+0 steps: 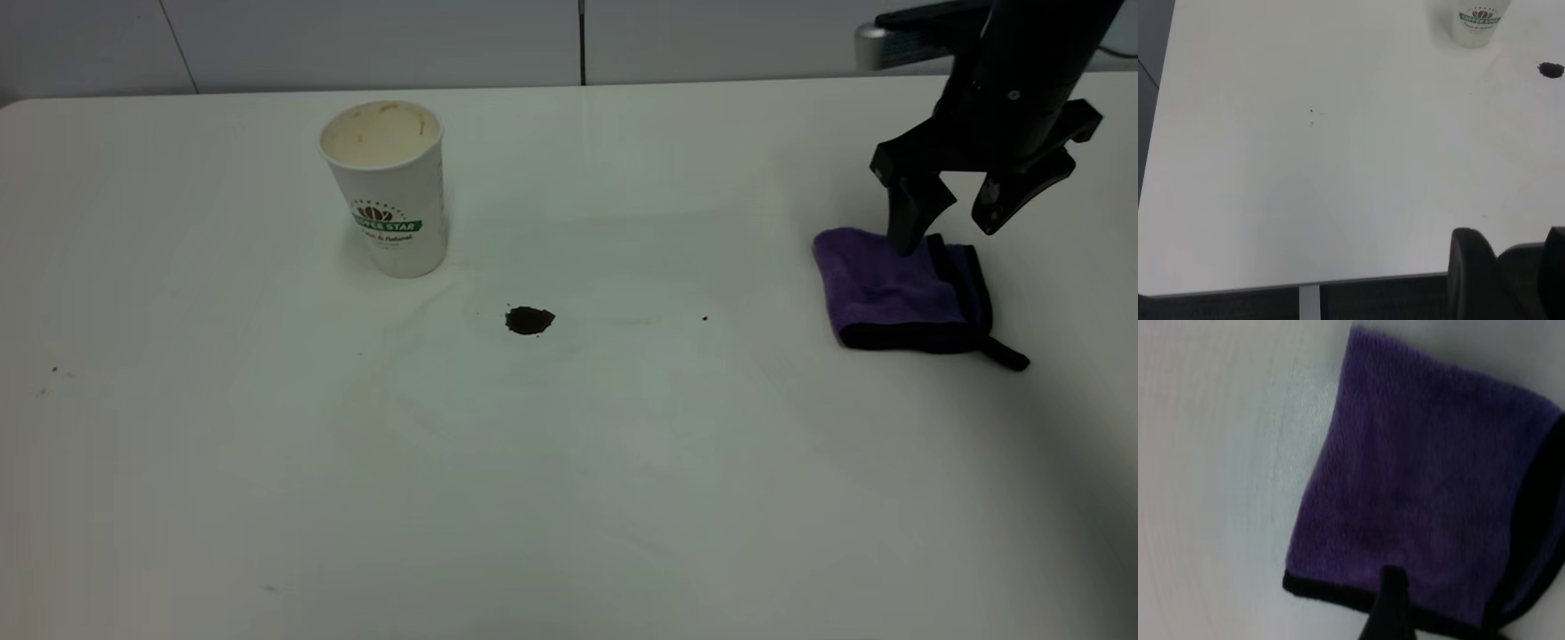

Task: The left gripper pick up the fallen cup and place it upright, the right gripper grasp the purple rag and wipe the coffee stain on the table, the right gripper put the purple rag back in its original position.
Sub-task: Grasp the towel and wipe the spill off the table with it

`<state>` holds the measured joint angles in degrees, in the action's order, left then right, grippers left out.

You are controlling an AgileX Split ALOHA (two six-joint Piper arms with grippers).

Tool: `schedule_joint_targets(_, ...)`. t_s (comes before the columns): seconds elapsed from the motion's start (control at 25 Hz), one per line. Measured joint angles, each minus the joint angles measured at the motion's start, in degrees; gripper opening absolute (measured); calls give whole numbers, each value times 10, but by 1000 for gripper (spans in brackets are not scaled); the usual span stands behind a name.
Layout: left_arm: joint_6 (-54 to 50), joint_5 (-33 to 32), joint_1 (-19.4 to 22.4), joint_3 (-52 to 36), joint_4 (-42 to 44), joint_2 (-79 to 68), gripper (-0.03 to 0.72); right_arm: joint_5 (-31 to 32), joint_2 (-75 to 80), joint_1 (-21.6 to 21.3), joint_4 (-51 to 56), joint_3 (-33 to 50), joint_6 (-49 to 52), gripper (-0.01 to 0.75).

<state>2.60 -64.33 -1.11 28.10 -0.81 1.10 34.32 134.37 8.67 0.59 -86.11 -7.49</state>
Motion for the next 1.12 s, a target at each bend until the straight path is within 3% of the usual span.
schedule_joint_targets(0.36, 0, 0, 0, 0, 0, 0, 270, 0, 77, 0, 27, -58, -15, 703)
schedule_joint_targets(0.52, 0, 0, 0, 0, 0, 0, 270, -3, 96, 0, 27, -59, -18, 649)
schedule_joint_targets(0.64, 0, 0, 0, 0, 0, 0, 270, -6, 101, 0, 27, -60, -19, 530)
schedule_joint_targets(0.88, 0, 0, 0, 0, 0, 0, 270, -8, 105, 0, 48, -63, -37, 113)
schedule_joint_targets(0.96, 0, 0, 0, 0, 0, 0, 270, -8, 105, 0, 52, -64, -42, 59)
schedule_joint_targets(1.12, 1, 0, 0, 0, 0, 0, 270, -1, 97, 4, 59, -64, -50, 49)
